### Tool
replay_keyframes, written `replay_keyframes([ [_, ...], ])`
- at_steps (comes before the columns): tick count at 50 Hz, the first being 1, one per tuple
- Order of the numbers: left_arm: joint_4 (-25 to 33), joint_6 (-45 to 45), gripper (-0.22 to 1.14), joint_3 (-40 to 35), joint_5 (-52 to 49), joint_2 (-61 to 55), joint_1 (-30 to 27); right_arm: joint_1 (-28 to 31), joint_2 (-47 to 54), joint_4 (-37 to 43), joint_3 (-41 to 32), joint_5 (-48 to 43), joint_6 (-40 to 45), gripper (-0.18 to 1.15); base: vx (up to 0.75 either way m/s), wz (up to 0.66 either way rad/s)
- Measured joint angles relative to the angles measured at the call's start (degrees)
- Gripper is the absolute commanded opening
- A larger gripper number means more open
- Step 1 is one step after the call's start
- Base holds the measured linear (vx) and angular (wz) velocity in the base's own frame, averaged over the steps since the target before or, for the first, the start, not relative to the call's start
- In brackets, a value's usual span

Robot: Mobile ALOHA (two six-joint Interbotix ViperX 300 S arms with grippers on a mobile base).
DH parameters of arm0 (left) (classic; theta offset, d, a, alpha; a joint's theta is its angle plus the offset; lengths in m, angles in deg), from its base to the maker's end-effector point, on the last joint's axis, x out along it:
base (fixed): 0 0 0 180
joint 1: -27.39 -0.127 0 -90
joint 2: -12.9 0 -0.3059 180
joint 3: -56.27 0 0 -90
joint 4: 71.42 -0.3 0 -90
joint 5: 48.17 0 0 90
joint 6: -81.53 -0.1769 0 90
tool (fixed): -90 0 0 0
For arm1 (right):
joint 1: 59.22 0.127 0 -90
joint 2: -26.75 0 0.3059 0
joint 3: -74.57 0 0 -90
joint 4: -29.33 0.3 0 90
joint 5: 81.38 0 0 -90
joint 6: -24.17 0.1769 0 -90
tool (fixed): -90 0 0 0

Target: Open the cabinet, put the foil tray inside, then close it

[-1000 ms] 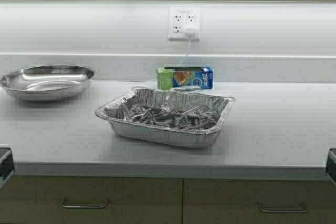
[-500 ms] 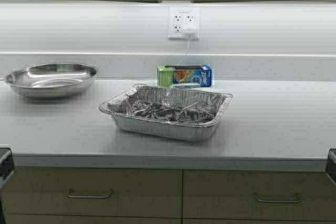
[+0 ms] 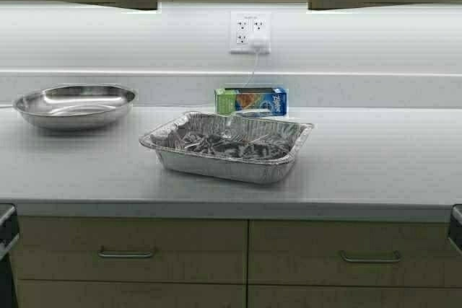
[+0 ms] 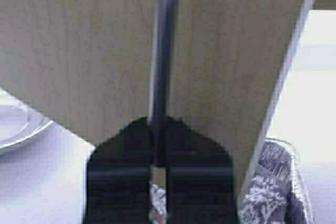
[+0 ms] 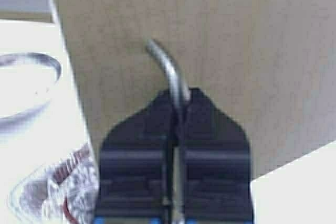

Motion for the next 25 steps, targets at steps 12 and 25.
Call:
replay_keyframes([
  [12, 0.09, -2.2, 0.91, 1.58, -6.59, 4.31, -1.67, -2.72, -3.08, -1.76, -0.09, 8.79, 0.53, 1.0, -0.01, -0.02],
  [25, -1.05, -4.92, 0.98, 6.5, -9.84, 12.57, -0.18, -4.13, -13.27, -3.43, 5.19, 18.63, 0.26, 1.01, 0.01, -0.01],
])
